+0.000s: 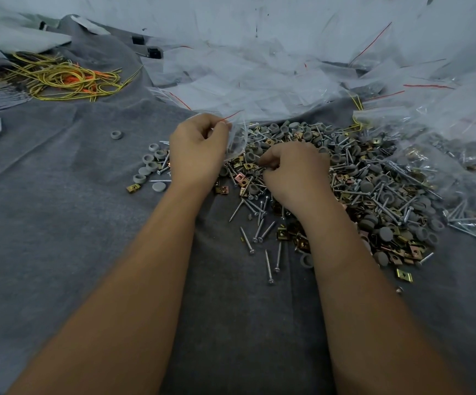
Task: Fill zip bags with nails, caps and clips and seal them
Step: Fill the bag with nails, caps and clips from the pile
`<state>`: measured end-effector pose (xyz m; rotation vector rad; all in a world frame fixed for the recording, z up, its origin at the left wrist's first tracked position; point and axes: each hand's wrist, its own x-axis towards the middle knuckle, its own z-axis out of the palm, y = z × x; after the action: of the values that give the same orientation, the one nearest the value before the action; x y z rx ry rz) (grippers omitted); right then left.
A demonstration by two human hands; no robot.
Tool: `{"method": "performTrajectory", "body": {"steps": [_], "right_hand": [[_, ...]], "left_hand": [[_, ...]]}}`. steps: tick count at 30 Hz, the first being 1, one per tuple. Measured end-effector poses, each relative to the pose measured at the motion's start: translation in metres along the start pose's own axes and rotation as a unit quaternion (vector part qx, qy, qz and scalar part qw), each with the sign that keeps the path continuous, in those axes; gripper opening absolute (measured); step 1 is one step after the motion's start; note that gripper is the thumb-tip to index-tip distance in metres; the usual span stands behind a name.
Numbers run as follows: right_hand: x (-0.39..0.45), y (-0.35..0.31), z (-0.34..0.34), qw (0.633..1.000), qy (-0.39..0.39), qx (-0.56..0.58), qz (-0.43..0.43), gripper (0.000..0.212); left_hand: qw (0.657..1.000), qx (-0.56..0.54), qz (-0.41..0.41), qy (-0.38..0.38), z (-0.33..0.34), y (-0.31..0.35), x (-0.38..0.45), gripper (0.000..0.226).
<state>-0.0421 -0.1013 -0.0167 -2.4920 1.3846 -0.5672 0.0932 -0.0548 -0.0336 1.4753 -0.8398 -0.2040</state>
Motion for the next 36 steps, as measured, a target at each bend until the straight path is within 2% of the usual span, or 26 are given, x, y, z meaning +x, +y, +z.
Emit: {"method": "performTrajectory", "body": {"steps": [7,13,29,33,36], "right_hand": [[0.0,0.003,0.003,0.989,0.063,0.136,-0.014,0.022],[0.002,0.002,0.001,0.978,0.087,0.189,0.003,0.028],[0.001,0.0,-0.002,0.938,0.199,0.284,-0.006,0.02],[-0.001,-0.008,-0.004,0.912,0.194,0.356,-0.054,0.02],[-0.004,-0.015,0.003,0.919,0.167,0.347,-0.084,0.024]], "left_hand": [[1.0,0.0,-0.001,0.0,0.0,0.001,0.0,0.022],[1.0,0.0,-0.002,-0.006,0.0,0.0,0.0,0.022],[0.998,0.03,0.029,-0.041,0.0,0.005,-0.005,0.021],[0.998,0.029,0.031,-0.047,0.0,0.005,-0.005,0.021],[0.998,0.035,0.031,-0.05,0.0,0.006,-0.005,0.019]]}}
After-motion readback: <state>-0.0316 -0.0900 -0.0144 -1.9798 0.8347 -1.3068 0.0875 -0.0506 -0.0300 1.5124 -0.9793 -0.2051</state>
